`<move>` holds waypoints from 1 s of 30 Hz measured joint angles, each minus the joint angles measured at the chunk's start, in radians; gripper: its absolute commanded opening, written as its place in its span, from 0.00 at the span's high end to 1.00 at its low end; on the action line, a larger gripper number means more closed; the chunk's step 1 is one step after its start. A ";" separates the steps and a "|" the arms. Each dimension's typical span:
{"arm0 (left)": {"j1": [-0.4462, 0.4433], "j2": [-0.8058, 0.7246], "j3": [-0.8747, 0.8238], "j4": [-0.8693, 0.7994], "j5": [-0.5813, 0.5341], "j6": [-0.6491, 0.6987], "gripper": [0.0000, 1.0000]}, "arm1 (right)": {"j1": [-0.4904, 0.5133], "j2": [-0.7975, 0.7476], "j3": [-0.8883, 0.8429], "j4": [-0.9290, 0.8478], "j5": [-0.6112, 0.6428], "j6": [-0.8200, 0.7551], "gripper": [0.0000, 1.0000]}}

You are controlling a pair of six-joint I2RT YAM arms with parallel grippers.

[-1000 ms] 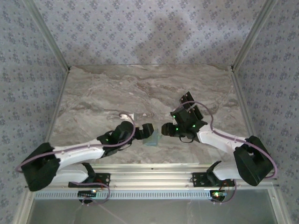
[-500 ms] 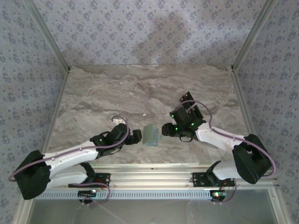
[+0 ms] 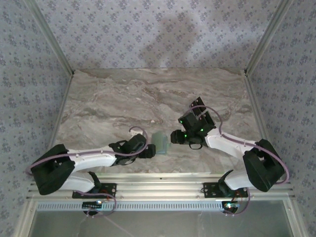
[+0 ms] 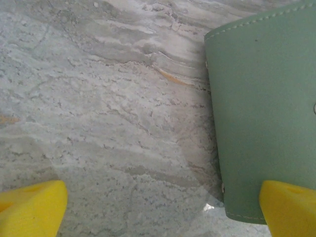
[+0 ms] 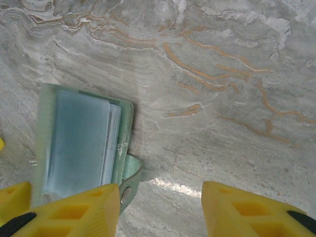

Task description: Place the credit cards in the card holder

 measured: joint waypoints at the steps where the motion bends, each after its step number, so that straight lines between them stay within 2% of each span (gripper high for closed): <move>1: -0.003 0.008 0.006 -0.001 -0.007 0.000 0.00 | 0.000 0.006 0.002 0.000 0.000 -0.003 0.51; 18: -0.070 0.118 0.096 -0.085 -0.123 0.009 0.00 | 0.002 0.074 0.056 -0.017 0.003 -0.027 0.54; 26: -0.077 0.128 0.100 -0.084 -0.139 0.009 0.00 | 0.029 0.082 0.079 -0.022 0.004 -0.027 0.54; 30: -0.078 0.128 0.100 -0.084 -0.139 0.009 0.00 | 0.040 0.097 0.092 -0.025 0.012 -0.029 0.57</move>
